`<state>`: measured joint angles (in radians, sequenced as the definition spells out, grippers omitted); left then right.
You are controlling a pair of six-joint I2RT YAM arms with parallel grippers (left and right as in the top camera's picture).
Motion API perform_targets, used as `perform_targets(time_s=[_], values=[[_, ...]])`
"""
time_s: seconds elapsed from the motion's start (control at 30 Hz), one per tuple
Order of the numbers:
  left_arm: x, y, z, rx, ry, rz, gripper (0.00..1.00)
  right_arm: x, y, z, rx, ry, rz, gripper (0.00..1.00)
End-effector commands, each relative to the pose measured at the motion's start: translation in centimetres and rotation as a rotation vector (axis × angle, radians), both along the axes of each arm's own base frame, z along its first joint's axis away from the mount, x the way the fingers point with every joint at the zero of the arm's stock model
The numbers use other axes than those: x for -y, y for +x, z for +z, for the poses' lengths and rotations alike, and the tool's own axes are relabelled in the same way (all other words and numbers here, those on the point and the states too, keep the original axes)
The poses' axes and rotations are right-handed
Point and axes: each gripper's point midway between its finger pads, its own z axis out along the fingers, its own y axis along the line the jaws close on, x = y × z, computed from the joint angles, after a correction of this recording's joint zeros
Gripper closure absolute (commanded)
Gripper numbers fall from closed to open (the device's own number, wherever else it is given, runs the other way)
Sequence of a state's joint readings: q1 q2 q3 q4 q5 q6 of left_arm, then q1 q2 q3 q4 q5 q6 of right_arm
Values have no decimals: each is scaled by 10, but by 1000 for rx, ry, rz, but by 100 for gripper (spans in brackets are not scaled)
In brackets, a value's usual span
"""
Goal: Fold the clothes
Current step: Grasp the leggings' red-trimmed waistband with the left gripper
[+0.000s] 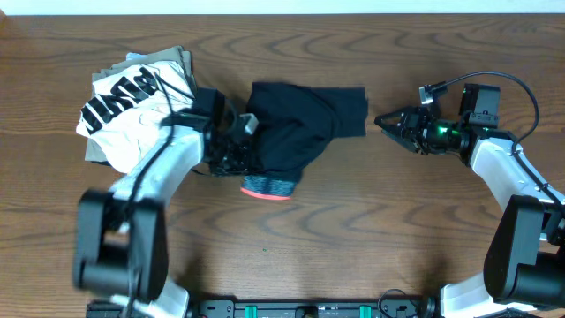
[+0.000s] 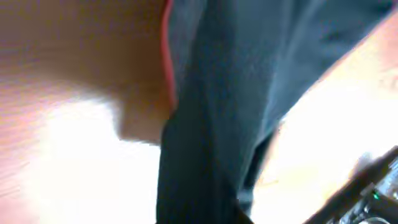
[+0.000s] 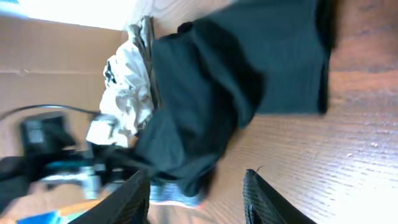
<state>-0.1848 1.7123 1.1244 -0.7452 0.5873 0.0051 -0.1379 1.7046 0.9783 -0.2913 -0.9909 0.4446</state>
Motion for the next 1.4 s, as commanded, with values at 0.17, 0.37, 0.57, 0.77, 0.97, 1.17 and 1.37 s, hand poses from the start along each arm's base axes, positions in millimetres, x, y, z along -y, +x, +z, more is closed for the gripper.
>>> perform_targets(time_s=[0.17, 0.37, 0.57, 0.77, 0.97, 1.17, 1.37], values=[[-36, 17, 158, 478, 137, 95, 78, 0, 7, -6, 118, -174, 38, 53], [-39, -8, 208, 627, 100, 110, 86, -7, 7, -15, 168, -273, 87, 57], [-52, -18, 209, 630, 165, 138, 86, -28, 2, -32, 191, -433, 154, 51], [-59, -17, 138, 398, 259, 113, 59, -30, -3, -35, 168, -439, 165, 48], [-85, -7, 49, 152, 479, 98, 53, -26, -9, -39, 136, -445, 169, 48], [-99, 0, -7, -2, 553, 90, 50, -19, -14, -47, 94, -488, 158, 47], [-123, 10, -23, -15, 667, 156, 46, -16, -13, -49, 88, -507, 150, 46]])
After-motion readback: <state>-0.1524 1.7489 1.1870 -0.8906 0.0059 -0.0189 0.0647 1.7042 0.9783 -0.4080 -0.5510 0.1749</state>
